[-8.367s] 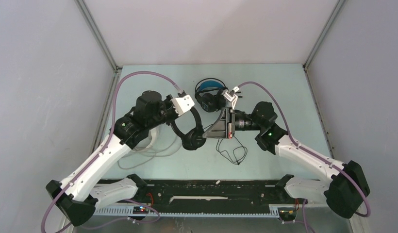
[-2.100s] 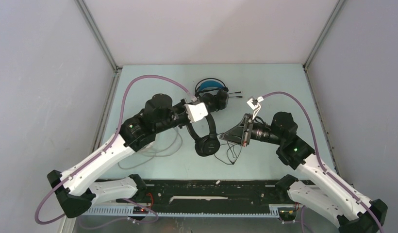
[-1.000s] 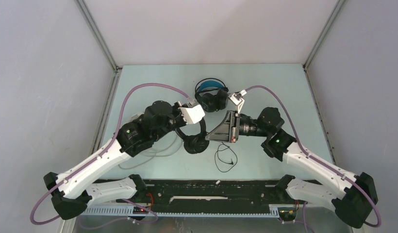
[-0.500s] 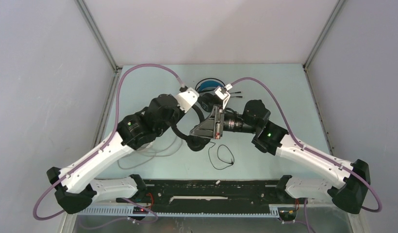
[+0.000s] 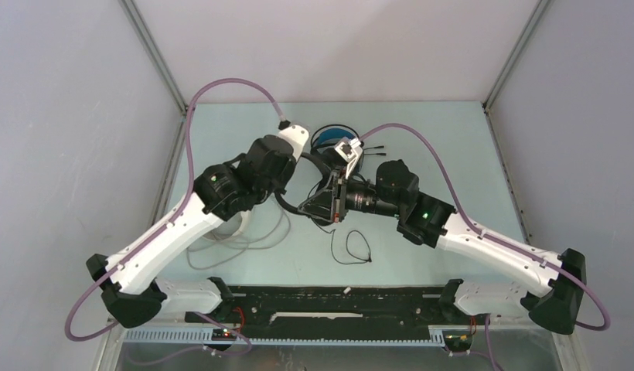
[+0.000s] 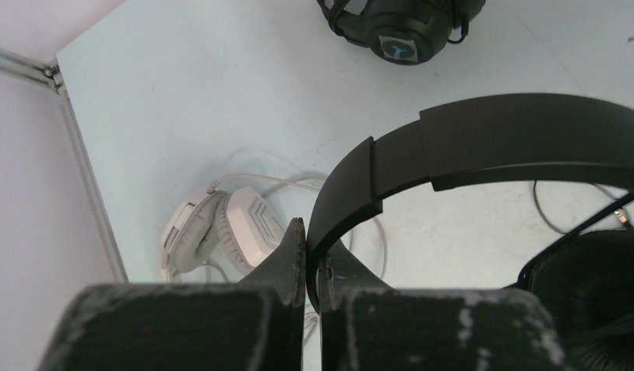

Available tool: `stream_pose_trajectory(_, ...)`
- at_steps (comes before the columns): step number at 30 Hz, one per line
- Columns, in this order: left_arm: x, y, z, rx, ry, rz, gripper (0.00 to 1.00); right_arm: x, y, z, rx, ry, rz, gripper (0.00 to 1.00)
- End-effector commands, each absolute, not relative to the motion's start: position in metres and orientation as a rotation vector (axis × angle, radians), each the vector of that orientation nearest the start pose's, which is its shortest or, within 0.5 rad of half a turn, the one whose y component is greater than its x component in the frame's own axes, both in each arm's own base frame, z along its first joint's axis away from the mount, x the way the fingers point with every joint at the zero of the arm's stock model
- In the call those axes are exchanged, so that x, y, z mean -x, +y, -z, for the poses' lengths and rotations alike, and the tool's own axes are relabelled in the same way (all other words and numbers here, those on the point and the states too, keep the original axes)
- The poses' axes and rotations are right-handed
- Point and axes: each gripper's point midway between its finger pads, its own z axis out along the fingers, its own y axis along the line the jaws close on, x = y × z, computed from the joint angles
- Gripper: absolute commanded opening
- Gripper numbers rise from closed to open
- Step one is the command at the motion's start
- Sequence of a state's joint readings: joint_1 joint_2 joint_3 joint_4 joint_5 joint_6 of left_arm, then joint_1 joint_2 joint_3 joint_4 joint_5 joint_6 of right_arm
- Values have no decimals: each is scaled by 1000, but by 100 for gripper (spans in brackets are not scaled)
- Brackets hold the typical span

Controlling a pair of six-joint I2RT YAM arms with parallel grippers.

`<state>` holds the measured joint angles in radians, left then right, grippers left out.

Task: Wrap the headphones
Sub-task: Wrap the headphones cable around the headphones.

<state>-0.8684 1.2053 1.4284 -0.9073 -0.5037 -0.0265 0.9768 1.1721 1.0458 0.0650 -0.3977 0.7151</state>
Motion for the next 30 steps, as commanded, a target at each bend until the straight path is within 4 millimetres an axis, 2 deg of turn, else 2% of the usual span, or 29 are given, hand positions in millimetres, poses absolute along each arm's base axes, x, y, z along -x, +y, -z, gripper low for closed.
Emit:
stream_pose_trajectory(1,-268,-182,-332,-426,2046,70,0,-158,373,-350,574,1734,-1383,14)
stream_pose_trajectory(6,-277,-186,-343,-333,2066,162,0,-155,364,-361,552,1697,-1326,17)
stream_pose_trajectory(11,-278,-190,-360,-279,2042,255,0,-169,338,-347,518,1714,-1039,16)
stream_pose_trajectory(15,-276,-197,-370,-245,2018,357,0,-164,335,-339,572,1660,-975,17)
stream_pose_trajectory(20,-271,-202,-379,-227,2005,435,0,-160,334,-340,593,1549,-923,17)
stream_pose_trajectory(30,-259,-199,-393,-146,1965,562,0,-159,331,-301,640,1501,-784,19)
